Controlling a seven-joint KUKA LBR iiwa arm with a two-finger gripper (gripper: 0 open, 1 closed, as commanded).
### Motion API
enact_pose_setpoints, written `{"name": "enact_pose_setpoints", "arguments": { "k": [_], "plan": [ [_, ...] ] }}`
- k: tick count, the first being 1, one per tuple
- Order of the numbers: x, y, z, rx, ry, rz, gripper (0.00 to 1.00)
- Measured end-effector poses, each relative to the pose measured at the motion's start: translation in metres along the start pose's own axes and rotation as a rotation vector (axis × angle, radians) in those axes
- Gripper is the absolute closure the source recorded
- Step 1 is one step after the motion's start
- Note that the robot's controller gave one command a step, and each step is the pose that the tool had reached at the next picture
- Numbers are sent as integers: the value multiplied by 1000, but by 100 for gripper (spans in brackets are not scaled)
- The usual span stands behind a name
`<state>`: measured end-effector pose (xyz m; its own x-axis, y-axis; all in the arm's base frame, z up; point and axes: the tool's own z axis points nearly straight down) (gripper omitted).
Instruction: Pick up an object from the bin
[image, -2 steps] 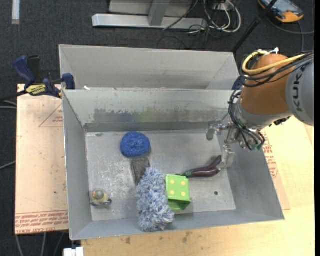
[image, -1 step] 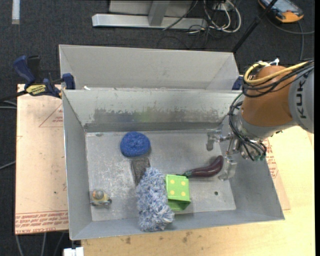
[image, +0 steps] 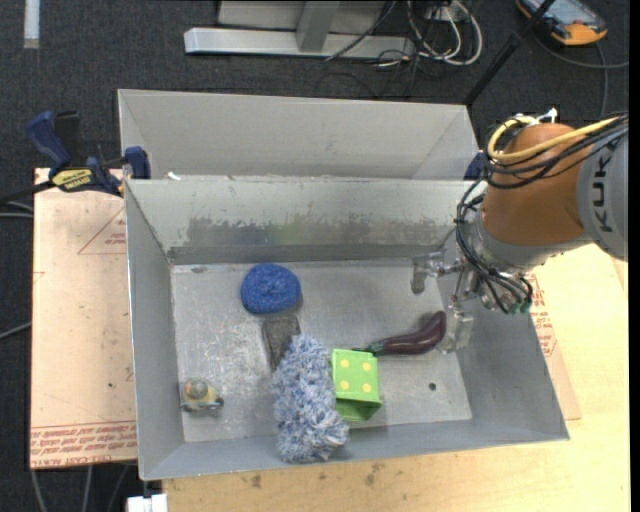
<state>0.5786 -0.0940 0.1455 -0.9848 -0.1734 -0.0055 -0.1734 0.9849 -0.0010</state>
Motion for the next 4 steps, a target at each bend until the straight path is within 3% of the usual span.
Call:
{"name": "enact_pose_setpoints", "arguments": {
  "k": [1,2,4],
  "plan": [
    [6,8,74,-1,3,128,0],
    [0,6,87,0,-7,30,100],
    [1,5,84,0,-3,13,100]
  ]
}}
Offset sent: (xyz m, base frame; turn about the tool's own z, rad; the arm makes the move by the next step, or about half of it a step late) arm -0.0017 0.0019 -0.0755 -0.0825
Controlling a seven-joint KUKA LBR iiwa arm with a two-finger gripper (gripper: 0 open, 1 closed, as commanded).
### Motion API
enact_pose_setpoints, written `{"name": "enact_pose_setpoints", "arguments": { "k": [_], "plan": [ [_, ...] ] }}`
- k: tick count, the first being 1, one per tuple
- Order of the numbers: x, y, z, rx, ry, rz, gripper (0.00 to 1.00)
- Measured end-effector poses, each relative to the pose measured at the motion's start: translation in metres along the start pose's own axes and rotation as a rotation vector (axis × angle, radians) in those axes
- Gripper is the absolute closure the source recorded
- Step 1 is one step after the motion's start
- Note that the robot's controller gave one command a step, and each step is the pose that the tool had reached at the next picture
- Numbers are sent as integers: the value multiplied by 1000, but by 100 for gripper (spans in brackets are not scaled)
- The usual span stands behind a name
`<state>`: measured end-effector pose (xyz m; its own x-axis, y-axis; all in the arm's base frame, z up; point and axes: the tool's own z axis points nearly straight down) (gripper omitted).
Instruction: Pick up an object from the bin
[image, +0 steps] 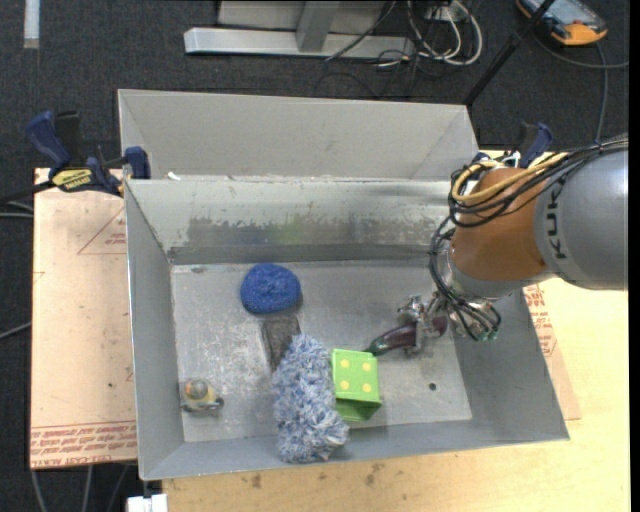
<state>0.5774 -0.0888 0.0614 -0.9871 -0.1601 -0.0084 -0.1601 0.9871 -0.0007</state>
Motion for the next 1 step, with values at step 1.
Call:
{"name": "enact_pose_setpoints", "arguments": {
  "k": [1],
  "plan": [
    [1,0,-7,-1,5,3,100]
  ]
}}
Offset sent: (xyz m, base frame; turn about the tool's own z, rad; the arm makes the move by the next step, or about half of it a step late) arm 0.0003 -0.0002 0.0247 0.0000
